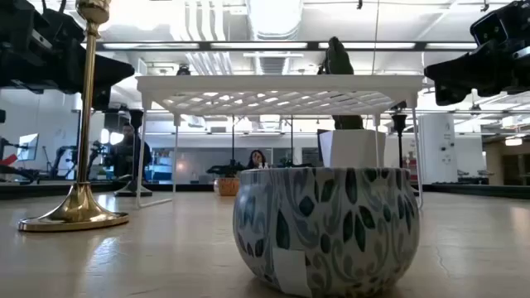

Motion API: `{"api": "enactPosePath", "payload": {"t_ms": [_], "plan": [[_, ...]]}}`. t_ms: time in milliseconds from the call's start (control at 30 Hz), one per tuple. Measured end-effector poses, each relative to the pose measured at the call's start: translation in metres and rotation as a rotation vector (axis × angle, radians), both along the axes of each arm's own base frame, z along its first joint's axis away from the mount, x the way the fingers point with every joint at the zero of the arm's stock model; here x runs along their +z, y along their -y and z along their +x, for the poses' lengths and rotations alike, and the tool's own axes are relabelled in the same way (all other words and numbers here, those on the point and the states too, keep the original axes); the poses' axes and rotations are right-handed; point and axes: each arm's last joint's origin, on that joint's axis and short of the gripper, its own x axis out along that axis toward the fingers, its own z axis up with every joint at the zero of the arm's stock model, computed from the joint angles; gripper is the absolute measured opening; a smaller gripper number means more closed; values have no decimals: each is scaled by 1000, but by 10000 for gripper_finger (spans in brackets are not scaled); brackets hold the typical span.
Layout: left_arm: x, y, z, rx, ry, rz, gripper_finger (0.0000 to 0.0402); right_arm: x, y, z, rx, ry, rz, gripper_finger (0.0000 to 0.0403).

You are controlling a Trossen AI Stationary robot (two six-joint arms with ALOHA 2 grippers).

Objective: Pick & Place candle stick holders

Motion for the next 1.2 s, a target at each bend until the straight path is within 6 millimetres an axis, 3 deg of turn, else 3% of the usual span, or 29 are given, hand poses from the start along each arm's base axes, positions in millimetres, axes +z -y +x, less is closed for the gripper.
{"api": "enactPosePath", "payload": {"t_ms": [900, 1067, 1200], "plan": [[0, 0, 0, 0, 0, 0, 37, 1, 0, 0, 0, 12, -17, 8], [0, 0, 0, 0, 0, 0, 37, 16, 0, -1, 9, 160, 77, 8], [0, 0, 0, 0, 0, 0, 37, 37, 0, -7, -4, 395, 6, 8]]}}
